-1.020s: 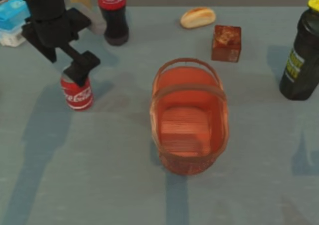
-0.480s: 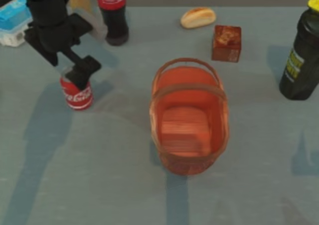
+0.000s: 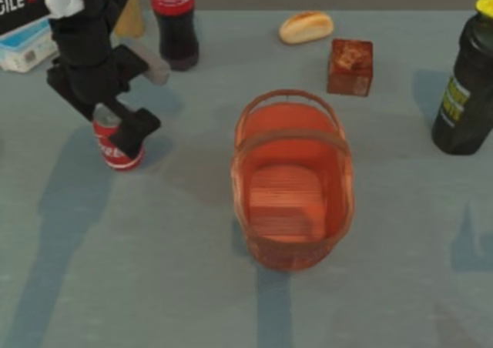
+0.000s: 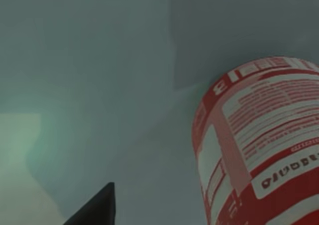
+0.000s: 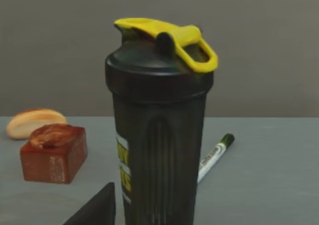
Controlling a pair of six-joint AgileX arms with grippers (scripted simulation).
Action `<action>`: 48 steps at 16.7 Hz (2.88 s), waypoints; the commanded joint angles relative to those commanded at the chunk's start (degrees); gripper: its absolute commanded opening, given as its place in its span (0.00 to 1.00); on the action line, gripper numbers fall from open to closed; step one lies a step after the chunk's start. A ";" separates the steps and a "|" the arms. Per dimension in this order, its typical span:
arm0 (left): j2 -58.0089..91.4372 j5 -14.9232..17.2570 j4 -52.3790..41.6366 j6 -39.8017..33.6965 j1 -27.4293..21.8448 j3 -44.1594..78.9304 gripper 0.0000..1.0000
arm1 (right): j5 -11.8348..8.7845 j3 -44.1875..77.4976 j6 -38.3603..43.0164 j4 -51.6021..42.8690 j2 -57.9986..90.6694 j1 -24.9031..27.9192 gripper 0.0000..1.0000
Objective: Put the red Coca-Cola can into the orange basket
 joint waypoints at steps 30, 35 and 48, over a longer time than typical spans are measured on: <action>-1.97 11.78 15.76 -4.59 -1.25 -4.51 0.00 | 0.00 0.00 0.00 0.00 0.00 0.00 1.00; -4.75 28.88 41.15 -12.19 -2.87 -12.55 0.00 | 0.00 0.00 0.00 0.00 0.00 0.00 1.00; -17.04 69.83 103.31 -31.13 -6.40 -35.09 0.00 | 0.00 0.00 0.00 0.00 0.00 0.00 1.00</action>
